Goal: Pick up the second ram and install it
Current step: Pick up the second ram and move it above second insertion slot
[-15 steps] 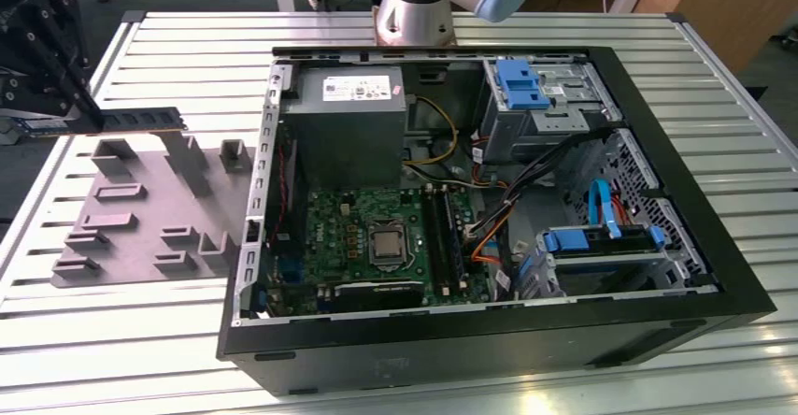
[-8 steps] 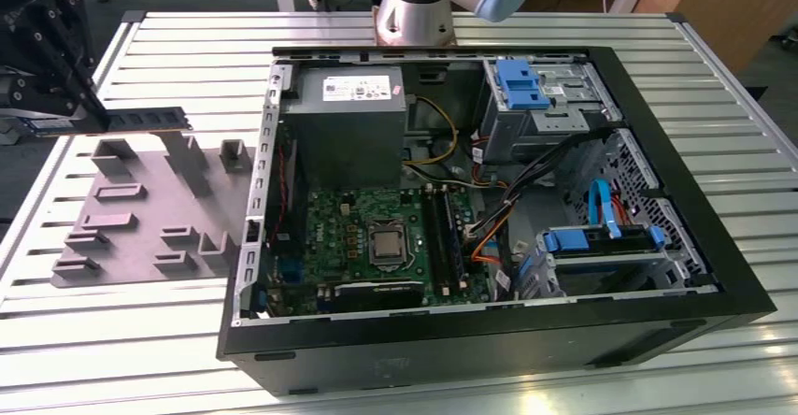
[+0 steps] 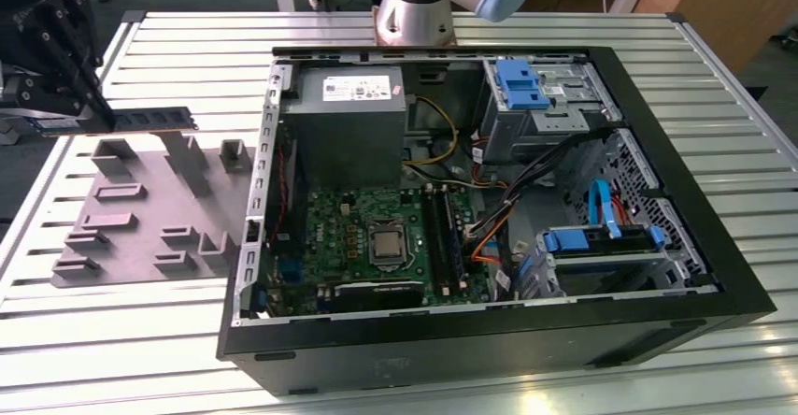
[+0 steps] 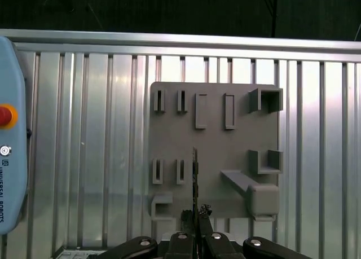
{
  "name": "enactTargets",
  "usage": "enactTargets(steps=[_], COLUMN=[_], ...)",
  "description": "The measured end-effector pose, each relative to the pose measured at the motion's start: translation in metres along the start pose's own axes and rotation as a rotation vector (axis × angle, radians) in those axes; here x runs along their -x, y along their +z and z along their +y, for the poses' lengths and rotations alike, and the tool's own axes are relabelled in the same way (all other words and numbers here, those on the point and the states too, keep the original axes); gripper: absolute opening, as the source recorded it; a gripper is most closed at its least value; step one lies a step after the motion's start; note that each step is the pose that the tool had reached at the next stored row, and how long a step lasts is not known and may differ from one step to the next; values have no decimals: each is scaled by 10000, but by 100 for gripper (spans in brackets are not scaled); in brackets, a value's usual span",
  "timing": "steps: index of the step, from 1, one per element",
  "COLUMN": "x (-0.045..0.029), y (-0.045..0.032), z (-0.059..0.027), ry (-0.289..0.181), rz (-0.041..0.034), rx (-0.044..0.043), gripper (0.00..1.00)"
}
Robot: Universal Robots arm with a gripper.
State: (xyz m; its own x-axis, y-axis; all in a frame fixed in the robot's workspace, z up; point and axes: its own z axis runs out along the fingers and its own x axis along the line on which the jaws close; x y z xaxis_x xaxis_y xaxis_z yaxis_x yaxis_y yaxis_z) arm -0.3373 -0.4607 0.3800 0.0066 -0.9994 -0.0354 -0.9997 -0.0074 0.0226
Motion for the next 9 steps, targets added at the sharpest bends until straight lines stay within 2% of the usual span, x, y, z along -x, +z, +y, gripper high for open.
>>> enactTargets(steps=[9], x=[0], y=[-1], z=[-54], ry=[5], rz=[0], rx=[0], gripper=[14])
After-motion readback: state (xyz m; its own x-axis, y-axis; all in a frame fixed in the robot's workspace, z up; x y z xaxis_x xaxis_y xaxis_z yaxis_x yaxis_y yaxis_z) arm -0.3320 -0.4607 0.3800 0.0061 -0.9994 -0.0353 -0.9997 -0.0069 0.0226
